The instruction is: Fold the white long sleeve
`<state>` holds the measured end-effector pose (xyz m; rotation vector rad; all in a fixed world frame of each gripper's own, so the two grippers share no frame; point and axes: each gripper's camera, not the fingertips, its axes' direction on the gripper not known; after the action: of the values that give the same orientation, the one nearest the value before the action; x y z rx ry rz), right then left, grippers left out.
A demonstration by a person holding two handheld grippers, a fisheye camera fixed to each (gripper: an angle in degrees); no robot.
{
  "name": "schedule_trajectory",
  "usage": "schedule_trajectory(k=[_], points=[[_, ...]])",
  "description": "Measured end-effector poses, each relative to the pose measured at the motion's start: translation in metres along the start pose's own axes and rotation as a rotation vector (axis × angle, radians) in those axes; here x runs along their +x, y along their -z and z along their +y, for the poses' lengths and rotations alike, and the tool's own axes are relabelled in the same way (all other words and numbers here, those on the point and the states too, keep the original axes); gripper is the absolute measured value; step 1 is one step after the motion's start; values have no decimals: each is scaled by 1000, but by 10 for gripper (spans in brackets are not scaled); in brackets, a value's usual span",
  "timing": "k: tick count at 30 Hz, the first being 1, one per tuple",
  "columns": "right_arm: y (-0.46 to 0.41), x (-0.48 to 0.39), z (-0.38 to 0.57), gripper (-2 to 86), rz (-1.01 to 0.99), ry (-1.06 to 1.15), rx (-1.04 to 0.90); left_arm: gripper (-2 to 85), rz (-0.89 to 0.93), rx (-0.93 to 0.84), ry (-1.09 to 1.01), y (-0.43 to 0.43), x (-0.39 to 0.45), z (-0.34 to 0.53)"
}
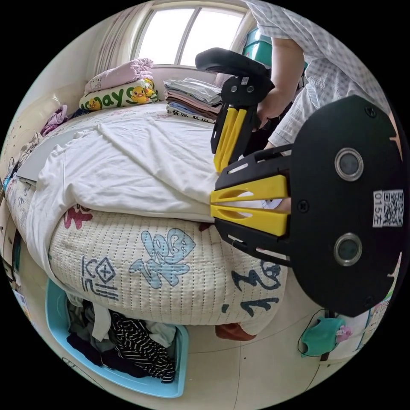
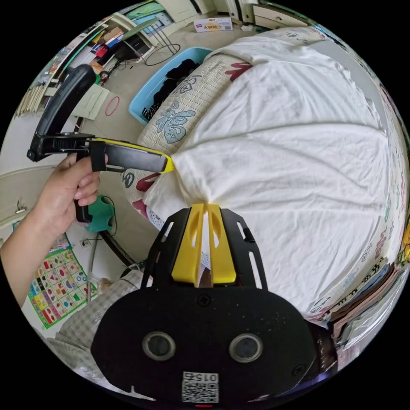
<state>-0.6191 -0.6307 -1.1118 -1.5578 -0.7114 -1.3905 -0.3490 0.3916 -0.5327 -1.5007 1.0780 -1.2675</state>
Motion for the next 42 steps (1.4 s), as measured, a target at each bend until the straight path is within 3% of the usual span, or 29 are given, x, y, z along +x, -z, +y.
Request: schedule_trajectory(k=[8,14,19,21,24,32,39,42], points=[[-1,31,52,7,-122,-23,5,-7,-159,-65,72,-27,38,-5],[-16,54,59,13,-233,-18,-23,-7,-168,-94,183,-48,57,-10],[-28,42,85,18,-115,125,12,-8,-376,-98,213,-50,97,-7],[-35,31,95,21,-32,176,24,-8,-511,-66,162,-52,133,-12],[-48,23,111,24,37,188,42,-7,-544,-103,53,-80,179,-31],[-95,59,145,31,-101,-18,71,-7,-700,-271,-167,-186,237,-40],[-139,55,178,32,-29,-152,123,-6,-742,-145,-399,-210,273,-8],[-161,53,197,30,9,-166,166,-6,-751,-98,-360,-219,285,-2]])
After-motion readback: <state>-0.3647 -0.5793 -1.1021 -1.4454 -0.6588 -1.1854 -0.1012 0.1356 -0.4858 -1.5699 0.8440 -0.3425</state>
